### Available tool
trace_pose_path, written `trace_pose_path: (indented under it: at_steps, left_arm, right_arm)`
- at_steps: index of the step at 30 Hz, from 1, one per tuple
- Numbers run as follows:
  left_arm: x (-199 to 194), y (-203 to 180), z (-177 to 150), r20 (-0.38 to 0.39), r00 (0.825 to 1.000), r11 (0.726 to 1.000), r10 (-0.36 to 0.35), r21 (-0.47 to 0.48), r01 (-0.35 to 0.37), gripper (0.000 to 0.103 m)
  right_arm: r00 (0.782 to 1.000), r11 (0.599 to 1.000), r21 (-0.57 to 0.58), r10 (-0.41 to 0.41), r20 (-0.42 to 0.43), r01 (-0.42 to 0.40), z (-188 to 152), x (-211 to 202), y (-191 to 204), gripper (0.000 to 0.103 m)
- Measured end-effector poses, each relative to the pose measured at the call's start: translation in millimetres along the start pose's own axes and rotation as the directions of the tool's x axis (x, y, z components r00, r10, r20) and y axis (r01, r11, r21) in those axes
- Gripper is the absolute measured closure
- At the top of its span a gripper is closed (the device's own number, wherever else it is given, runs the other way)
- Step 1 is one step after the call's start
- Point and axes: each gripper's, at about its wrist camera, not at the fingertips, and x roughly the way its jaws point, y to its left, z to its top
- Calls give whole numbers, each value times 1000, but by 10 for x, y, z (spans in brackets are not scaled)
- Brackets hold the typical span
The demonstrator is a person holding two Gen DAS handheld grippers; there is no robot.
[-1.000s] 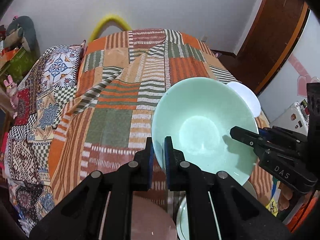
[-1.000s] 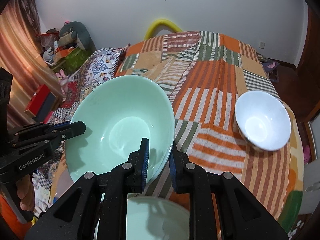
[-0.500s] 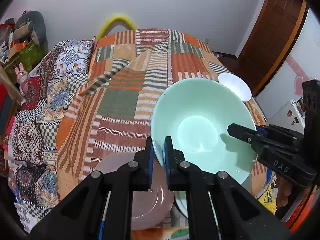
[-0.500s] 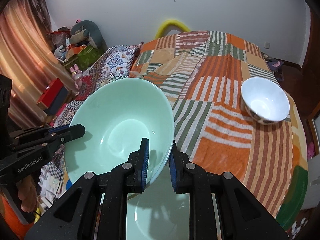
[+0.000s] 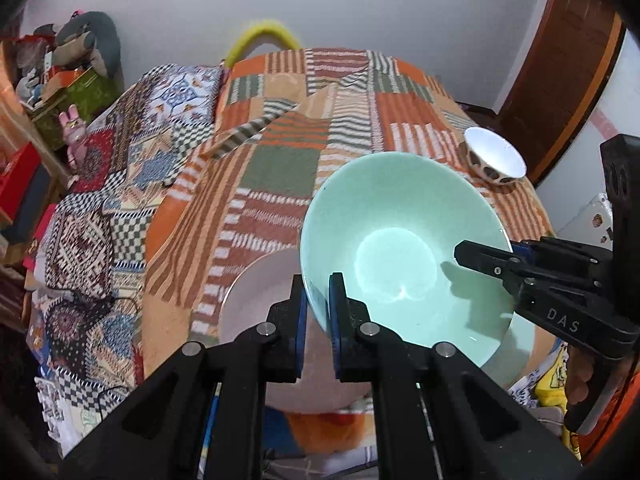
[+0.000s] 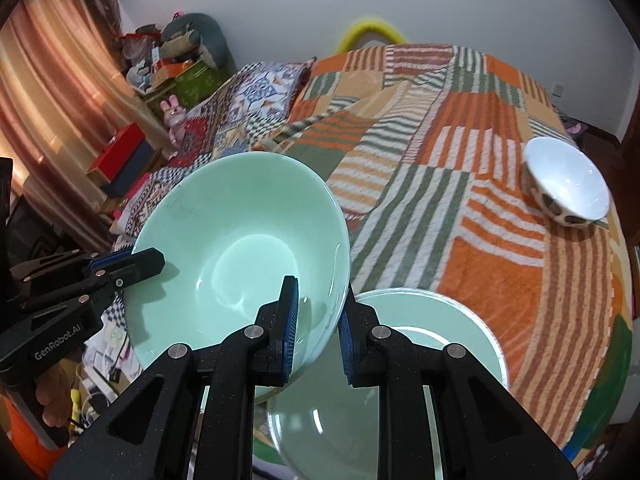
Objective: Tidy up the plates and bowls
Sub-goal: 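Lift the mint green bowl with both grippers and carry it toward the pink bowl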
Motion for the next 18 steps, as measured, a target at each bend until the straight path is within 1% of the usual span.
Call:
trace_pose_path:
  at_steps: [11,18]
  left_arm:
    - [63,380,-280,-47,999,996,28,-81,-32,94]
    - [188,503,-381,-69,997,993,31,-113,-39,94]
  right_arm:
    - [997,998,-46,37,-63,-40,-83,282,305,86]
    - [995,998,-52,33,-97,-39,-109,432,375,85]
